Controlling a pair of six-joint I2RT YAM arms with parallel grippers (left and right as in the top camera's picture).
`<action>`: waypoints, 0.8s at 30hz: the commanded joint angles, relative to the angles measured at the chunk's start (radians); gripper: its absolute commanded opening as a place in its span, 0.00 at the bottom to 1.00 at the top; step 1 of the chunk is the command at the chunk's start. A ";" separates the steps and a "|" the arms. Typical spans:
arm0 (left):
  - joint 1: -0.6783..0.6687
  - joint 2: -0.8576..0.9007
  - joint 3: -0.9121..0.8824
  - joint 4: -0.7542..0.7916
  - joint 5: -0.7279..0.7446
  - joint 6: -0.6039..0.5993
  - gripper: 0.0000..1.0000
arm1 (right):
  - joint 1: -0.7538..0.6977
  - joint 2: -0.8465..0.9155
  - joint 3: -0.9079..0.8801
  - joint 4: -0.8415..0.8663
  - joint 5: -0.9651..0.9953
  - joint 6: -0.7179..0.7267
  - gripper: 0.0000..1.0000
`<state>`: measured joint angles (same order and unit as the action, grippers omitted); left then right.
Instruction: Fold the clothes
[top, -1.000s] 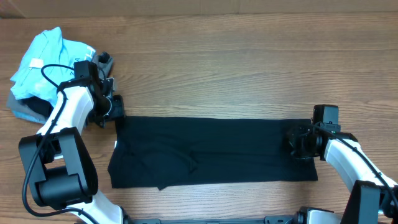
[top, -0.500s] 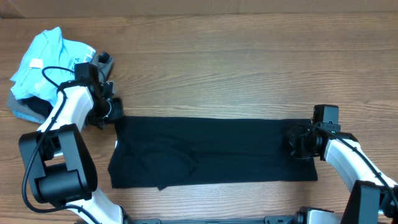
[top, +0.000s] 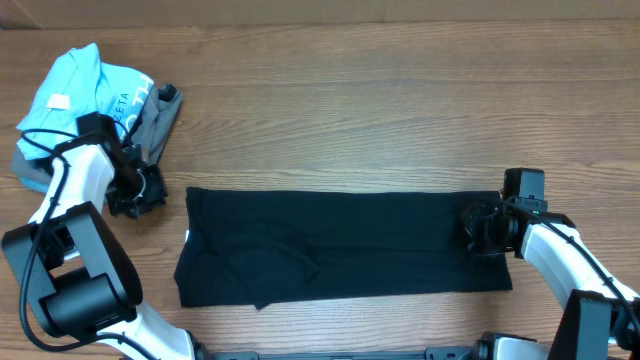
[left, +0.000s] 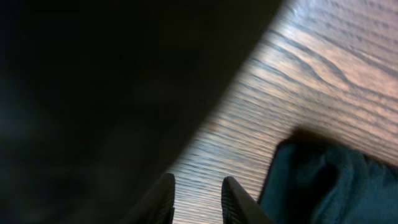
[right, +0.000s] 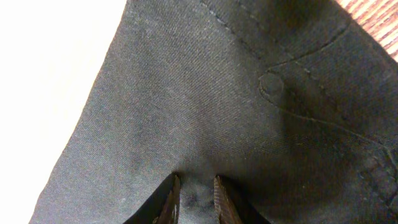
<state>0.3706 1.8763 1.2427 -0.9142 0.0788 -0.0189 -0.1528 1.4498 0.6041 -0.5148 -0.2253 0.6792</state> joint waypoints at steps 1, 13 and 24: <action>-0.003 0.003 0.037 -0.008 0.001 -0.007 0.31 | 0.000 0.033 -0.049 -0.037 0.068 -0.006 0.24; -0.031 -0.063 0.066 -0.067 0.308 0.092 0.32 | 0.000 0.024 -0.004 -0.070 0.019 -0.093 0.25; -0.200 -0.063 0.033 -0.096 0.307 0.101 0.27 | 0.000 -0.106 0.351 -0.352 0.016 -0.217 0.40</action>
<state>0.2134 1.8454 1.2911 -1.0065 0.3687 0.0601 -0.1524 1.3941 0.8509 -0.8459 -0.2199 0.5095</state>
